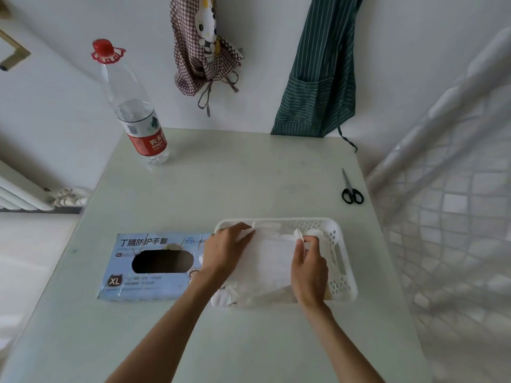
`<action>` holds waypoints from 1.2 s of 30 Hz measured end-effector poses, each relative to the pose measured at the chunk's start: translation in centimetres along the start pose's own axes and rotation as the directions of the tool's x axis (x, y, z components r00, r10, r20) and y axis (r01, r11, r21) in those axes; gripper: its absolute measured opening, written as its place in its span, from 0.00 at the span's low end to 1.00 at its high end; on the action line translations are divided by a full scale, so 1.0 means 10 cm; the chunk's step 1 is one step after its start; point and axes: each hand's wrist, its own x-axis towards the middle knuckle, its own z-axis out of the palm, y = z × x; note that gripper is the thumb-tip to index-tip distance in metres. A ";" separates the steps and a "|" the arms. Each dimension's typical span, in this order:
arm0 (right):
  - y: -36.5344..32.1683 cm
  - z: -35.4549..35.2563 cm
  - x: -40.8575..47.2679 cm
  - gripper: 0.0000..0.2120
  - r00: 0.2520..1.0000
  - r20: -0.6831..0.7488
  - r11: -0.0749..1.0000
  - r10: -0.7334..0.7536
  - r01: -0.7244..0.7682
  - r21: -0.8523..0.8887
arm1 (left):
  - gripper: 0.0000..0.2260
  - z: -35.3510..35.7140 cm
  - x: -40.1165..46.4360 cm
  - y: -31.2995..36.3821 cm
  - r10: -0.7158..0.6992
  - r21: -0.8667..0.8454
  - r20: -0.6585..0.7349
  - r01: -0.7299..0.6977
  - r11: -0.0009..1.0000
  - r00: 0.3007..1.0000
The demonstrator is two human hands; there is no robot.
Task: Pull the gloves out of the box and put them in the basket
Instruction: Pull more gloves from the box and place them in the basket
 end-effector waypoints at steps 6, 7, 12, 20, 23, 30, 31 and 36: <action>0.22 -0.16 0.23 0.11 0.997 -0.027 0.981 -0.066 0.060 -0.186 | 0.14 0.20 0.14 0.18 0.186 0.129 -0.055 -0.178 0.976 0.981; 0.26 -0.18 0.25 0.11 0.997 -0.016 0.972 -0.072 0.067 -0.224 | 0.15 0.22 0.14 0.18 0.188 0.086 -0.044 -0.184 0.979 0.981; 0.27 -0.25 0.33 0.16 0.988 0.133 0.926 -0.077 0.121 -0.358 | 0.15 0.21 0.07 0.09 0.297 0.125 -0.282 -0.271 0.954 0.912; 0.26 -0.24 0.15 0.23 0.873 0.319 0.859 -0.369 0.452 -0.241 | 0.31 0.07 -0.02 -0.22 0.665 0.311 0.233 -0.702 0.641 0.710; 0.39 -0.15 0.19 0.39 0.756 0.605 0.804 -0.251 0.511 -0.305 | 0.41 0.17 -0.03 -0.26 0.550 0.374 0.395 -0.676 0.635 0.736; 0.61 -0.23 0.44 0.54 0.685 0.718 0.698 -0.125 0.575 -0.427 | 0.48 0.36 -0.15 -0.28 0.348 0.365 0.460 -0.532 0.764 0.817; 0.62 -0.24 0.45 0.55 0.683 0.720 0.697 -0.126 0.577 -0.426 | 0.48 0.41 -0.16 -0.29 0.334 0.352 0.461 -0.515 0.782 0.822; 0.61 -0.21 0.44 0.56 0.688 0.710 0.645 -0.150 0.613 -0.456 | 0.48 0.48 -0.18 -0.31 0.311 0.375 0.451 -0.493 0.785 0.837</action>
